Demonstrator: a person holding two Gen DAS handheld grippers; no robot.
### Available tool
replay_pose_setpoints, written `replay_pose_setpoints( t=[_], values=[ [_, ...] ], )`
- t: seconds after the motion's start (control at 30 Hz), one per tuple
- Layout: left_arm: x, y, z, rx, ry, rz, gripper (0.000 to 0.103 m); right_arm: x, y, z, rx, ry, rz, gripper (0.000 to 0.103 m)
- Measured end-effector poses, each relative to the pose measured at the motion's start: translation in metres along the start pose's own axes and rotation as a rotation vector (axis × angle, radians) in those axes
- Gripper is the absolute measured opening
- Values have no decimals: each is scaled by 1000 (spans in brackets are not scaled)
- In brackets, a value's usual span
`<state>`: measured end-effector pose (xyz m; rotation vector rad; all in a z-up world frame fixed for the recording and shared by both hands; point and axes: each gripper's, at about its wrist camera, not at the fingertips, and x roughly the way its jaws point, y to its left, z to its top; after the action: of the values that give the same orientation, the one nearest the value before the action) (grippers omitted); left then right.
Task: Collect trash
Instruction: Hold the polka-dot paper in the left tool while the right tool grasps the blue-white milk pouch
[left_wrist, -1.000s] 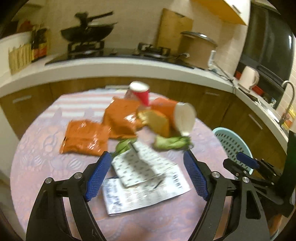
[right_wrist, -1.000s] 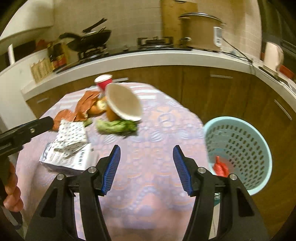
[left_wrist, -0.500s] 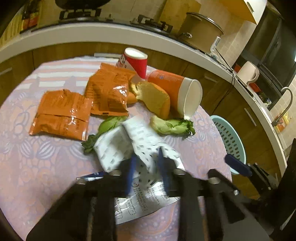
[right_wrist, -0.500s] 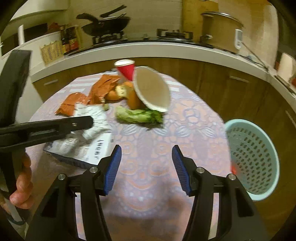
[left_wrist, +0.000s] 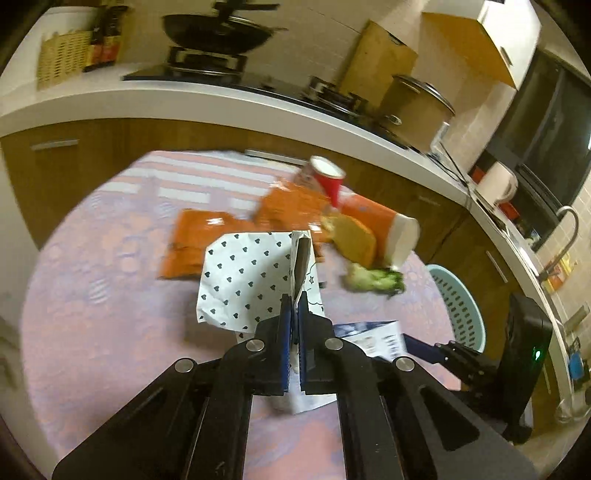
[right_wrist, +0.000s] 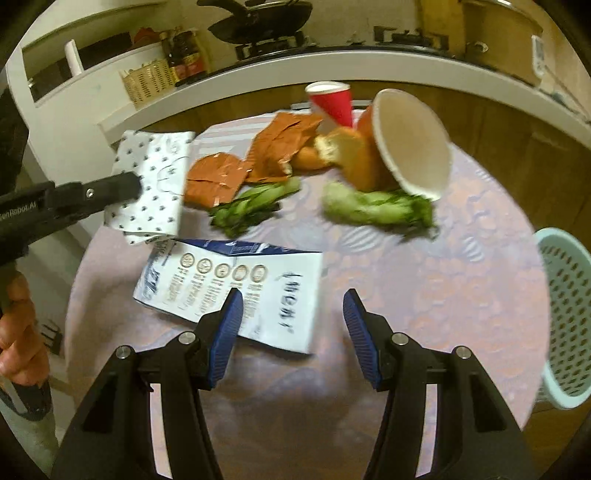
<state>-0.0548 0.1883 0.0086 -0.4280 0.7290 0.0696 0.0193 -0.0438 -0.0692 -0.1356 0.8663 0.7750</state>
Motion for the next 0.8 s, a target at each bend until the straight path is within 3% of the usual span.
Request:
replay_pose_setpoints(
  t=[0.3, 0.43, 0.73, 0.8],
  values=[
    [-14, 52, -14, -101, 9, 32, 1, -6, 29, -12, -48, 5, -5, 53],
    [-14, 57, -17, -103, 6, 30, 1, -6, 31, -12, -42, 19, 4, 53],
    [-21, 60, -19, -108, -8, 25, 1, -10, 47, -9, -155, 27, -36, 54],
    [-23, 60, -18, -111, -14, 24, 1, -12, 52, -12, -157, 43, -9, 54]
  ],
)
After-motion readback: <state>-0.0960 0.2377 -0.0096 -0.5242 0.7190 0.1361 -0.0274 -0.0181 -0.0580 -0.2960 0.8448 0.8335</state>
